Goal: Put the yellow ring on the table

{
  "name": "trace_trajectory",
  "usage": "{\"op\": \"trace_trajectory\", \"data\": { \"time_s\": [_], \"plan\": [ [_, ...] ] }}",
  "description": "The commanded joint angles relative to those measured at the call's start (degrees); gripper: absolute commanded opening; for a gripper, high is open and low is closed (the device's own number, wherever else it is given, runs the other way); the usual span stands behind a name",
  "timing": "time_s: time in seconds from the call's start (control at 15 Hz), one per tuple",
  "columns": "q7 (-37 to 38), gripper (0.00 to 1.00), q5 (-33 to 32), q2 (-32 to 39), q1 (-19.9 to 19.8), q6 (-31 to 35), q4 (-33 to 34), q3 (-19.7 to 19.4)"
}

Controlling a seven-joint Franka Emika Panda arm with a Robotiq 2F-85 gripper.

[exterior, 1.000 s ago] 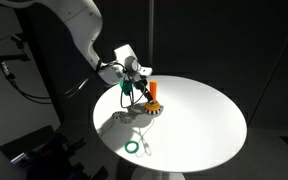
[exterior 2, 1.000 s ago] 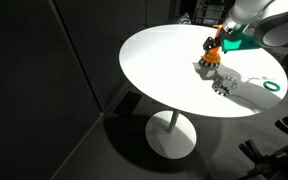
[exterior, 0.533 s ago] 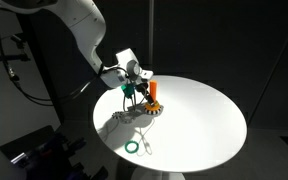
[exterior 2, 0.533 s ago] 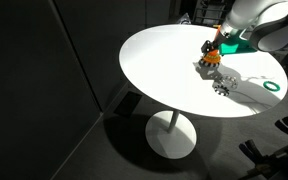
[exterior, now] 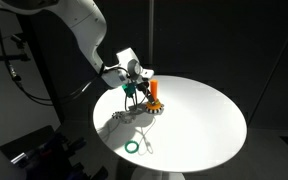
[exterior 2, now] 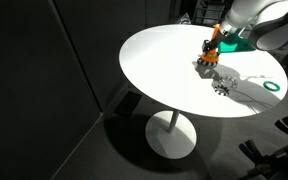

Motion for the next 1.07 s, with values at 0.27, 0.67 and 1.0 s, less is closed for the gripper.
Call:
{"op": "trace_trajectory", "data": {
  "time_s": [0.27, 0.67, 1.0],
  "plan": [
    [-0.49, 0.45, 1.07, -4.59, -0.60, -0.56, -2.20, 1.26],
    [-1.72, 0.45, 2.59, -11.74, -1.64, -0.93, -6.39, 3.56],
    [-2.74, 0.45, 5.09, -19.18, -3.01, -0.08, -11.41, 5.91]
  ]
}}
